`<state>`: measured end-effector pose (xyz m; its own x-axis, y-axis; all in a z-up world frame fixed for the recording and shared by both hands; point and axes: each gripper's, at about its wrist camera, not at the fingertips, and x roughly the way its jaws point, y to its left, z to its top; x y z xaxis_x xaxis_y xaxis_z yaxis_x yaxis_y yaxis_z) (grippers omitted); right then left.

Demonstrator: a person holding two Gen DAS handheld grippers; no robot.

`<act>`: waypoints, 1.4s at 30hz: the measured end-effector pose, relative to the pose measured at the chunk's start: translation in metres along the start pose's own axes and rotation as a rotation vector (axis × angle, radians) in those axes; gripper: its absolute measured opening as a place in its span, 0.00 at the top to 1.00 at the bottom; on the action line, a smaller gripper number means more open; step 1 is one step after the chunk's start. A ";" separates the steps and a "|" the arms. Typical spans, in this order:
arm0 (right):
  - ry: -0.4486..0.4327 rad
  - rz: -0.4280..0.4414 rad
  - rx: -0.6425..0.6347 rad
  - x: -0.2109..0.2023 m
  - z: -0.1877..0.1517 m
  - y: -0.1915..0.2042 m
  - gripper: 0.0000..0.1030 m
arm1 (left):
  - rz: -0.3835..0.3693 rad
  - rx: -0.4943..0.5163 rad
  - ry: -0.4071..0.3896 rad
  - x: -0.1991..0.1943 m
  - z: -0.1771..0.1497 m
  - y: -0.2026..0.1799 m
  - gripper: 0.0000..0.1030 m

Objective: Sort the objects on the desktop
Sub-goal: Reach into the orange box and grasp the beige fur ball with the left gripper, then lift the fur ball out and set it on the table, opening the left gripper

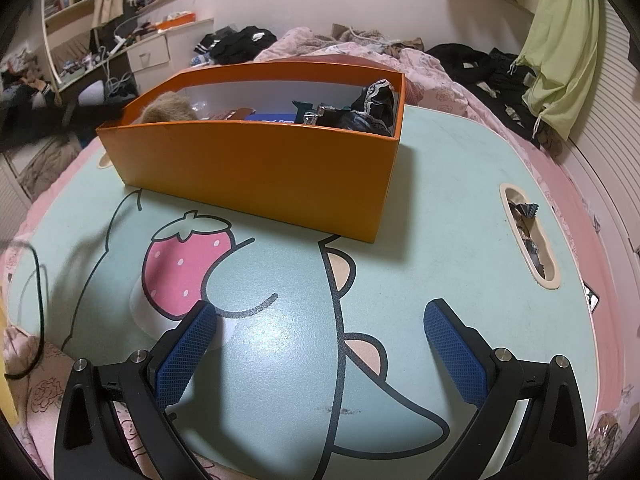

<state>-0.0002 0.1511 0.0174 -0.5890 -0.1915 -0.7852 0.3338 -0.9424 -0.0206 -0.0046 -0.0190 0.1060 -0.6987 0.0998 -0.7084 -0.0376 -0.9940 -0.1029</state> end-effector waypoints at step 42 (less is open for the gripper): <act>-0.001 0.000 0.001 0.000 -0.003 -0.002 0.00 | 0.039 0.091 0.103 0.007 -0.081 -0.032 0.19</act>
<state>0.0011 0.1535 0.0158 -0.5896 -0.1916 -0.7847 0.3330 -0.9427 -0.0200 0.0501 0.0173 0.0477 -0.6239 0.0606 -0.7791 -0.0797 -0.9967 -0.0137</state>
